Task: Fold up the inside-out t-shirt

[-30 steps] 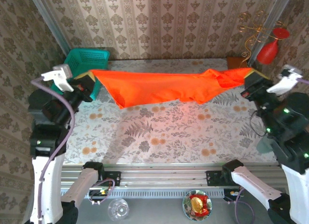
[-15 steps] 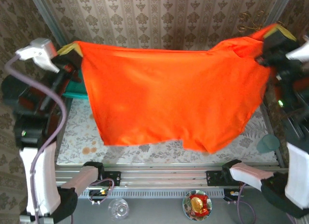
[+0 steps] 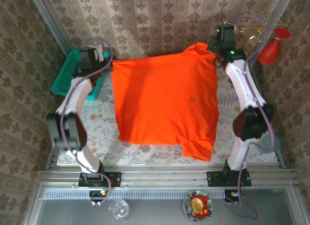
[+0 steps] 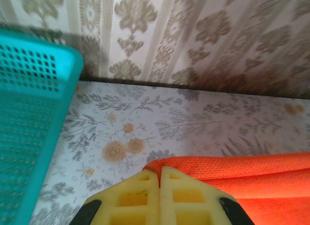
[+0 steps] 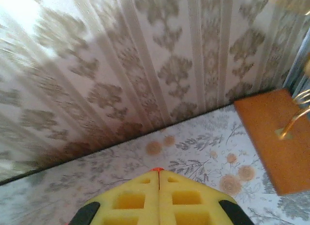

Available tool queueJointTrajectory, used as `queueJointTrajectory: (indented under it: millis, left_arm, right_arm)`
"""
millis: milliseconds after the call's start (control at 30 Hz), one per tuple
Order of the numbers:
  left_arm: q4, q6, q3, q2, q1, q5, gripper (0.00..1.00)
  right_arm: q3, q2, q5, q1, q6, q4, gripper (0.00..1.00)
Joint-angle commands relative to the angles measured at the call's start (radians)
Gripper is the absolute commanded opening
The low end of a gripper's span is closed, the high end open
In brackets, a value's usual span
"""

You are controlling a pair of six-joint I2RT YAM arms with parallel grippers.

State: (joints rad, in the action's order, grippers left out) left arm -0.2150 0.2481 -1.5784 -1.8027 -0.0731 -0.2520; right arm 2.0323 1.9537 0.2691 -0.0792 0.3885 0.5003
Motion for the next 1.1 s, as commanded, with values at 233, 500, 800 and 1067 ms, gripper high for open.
queueJointTrajectory:
  millis: [233,500,800,1067]
  left_arm:
    - [-0.182,0.023,-0.347,-0.205,-0.034,-0.015,0.44]
    - [-0.230,0.033,-0.004,0.061,-0.105,-0.024,0.43]
    - [-0.135,0.186,0.528,0.355,-0.242,-0.018,0.31]
    - [-0.124,0.216,0.705,0.264,-0.372,0.035,0.19]
  right_arm:
    - [0.368,0.247,-0.156,0.020,0.098,0.287,0.56]
    - [-0.242,-0.070,-0.422,0.015,0.196,0.096,0.56]
    - [-0.618,-0.175,-0.624,-0.007,0.246,-0.101,0.57]
    - [-0.337,0.119,-0.631,-0.007,0.361,-0.110,0.56]
